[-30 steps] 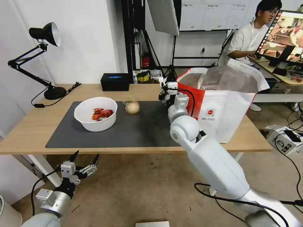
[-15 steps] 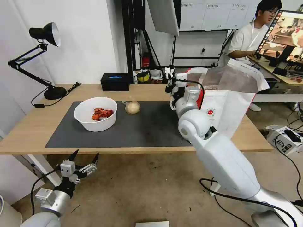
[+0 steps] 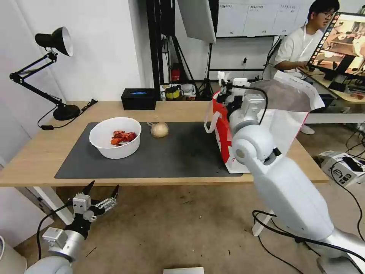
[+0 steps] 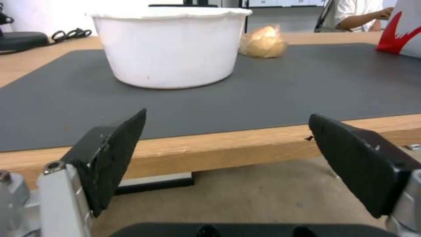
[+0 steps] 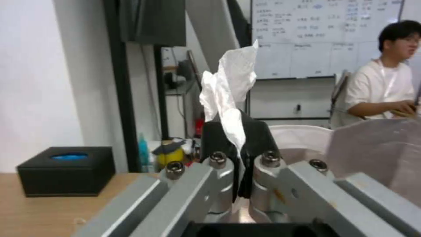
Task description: Pick up the trash from the table and place it into the takeout bag.
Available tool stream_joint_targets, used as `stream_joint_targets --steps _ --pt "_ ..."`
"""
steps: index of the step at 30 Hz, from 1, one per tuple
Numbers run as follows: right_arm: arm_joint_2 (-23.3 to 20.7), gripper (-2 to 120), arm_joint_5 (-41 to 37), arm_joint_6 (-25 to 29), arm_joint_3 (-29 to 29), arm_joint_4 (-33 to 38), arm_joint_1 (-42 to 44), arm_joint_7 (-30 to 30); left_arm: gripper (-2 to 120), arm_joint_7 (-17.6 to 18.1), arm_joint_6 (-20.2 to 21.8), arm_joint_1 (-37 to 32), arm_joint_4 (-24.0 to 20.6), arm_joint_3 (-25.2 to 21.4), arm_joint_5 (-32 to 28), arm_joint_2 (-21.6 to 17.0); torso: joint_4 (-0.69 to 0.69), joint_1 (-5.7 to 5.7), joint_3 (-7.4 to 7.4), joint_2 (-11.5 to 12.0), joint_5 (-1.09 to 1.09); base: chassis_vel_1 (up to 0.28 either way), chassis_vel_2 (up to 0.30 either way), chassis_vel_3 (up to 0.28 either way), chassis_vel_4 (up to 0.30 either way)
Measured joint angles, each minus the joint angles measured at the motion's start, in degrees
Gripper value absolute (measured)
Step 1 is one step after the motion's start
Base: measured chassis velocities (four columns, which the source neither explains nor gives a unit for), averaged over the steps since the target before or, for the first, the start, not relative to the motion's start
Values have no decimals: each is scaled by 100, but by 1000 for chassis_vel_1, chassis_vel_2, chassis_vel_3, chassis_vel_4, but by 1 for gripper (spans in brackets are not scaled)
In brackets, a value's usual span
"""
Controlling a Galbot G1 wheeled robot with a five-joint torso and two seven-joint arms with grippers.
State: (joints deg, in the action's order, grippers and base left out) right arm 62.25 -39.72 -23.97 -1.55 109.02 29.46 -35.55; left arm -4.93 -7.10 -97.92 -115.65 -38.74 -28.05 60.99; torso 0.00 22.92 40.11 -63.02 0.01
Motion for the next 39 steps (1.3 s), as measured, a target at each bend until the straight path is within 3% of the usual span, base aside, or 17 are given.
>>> stream_joint_targets --steps 8,14,16,18,19,20,30,36,39 --pt "-81 0 -83 -19 -165 -8 64 -105 100 0 9 -7 -21 16 -4 -13 0 0 0 0 0 0 0 0 0" --pt "-72 17 -90 -11 -185 20 137 -175 100 0 14 -22 -43 9 -11 -26 1 0 0 0 -1 0 0 0 0" --pt "-100 28 -97 -14 -199 45 146 -179 100 0 14 -32 -59 0 -12 -22 1 0 0 -1 -1 0 0 0 0" --pt "-101 28 -97 -14 -199 46 146 -179 100 0 14 -32 -59 0 -12 -23 1 0 0 -1 -1 0 0 0 0" --pt "-126 38 -99 -20 -214 50 146 -181 100 0 15 -43 -68 -5 -13 -21 0 0 0 -1 -1 0 0 0 0" --pt "-126 38 -99 -20 -214 50 146 -181 100 0 15 -43 -68 -5 -13 -21 0 0 0 -1 -1 0 0 0 0" --pt "-226 80 -111 -113 -249 100 180 -170 100 1 21 -100 -134 -53 -16 -26 1 0 0 0 -1 0 0 0 0" --pt "-283 97 -123 -147 -252 114 178 -161 100 2 22 -130 -164 -84 -16 -25 0 0 0 -1 -1 0 0 0 0" --pt "-320 100 -130 -182 -258 131 165 -157 100 2 22 -153 -177 -103 -16 -22 1 0 0 -1 0 0 0 0 0"
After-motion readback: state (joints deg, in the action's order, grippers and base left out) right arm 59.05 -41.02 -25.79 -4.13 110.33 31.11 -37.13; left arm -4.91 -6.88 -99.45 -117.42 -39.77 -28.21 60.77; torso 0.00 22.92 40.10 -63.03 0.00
